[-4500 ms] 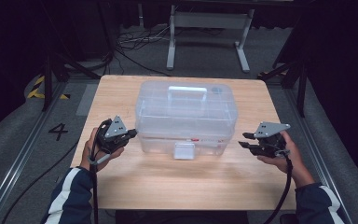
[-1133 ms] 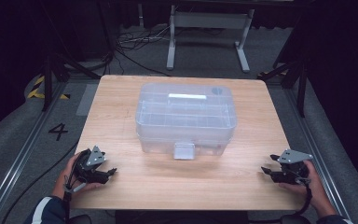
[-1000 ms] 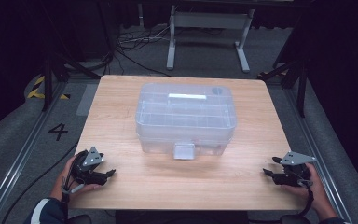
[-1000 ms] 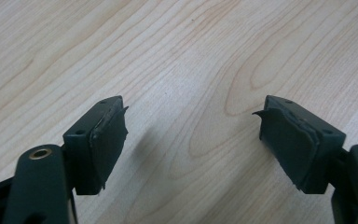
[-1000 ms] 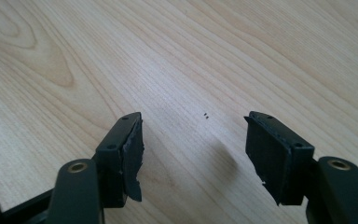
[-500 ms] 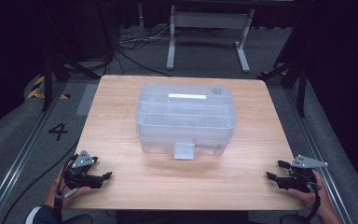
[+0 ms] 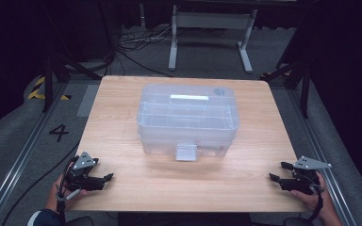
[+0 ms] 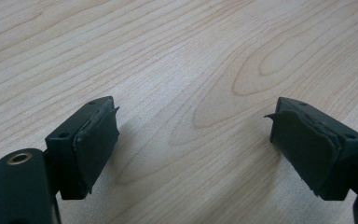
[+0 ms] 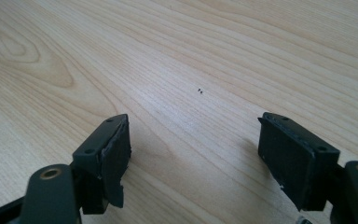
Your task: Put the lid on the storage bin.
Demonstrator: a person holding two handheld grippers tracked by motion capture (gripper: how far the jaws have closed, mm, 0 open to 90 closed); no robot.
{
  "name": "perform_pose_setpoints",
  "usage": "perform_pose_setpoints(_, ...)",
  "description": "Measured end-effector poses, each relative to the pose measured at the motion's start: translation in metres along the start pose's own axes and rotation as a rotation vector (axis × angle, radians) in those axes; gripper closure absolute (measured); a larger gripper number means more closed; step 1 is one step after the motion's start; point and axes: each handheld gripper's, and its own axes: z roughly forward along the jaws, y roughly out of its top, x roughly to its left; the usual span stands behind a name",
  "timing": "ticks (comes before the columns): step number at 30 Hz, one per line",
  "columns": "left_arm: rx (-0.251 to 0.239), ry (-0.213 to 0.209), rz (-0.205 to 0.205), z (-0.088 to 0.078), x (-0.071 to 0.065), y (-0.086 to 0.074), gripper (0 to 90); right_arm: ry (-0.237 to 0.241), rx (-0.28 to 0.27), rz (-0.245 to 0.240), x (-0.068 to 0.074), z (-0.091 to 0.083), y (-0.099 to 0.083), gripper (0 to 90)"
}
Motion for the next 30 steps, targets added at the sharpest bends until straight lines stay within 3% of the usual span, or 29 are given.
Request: perform_pose_setpoints(30,0.004,0.013,-0.016,0.0032,-0.0023,0.0025,11.6,-0.006,0.002,0.009,-0.0001,0.0012,0.0013,25.2)
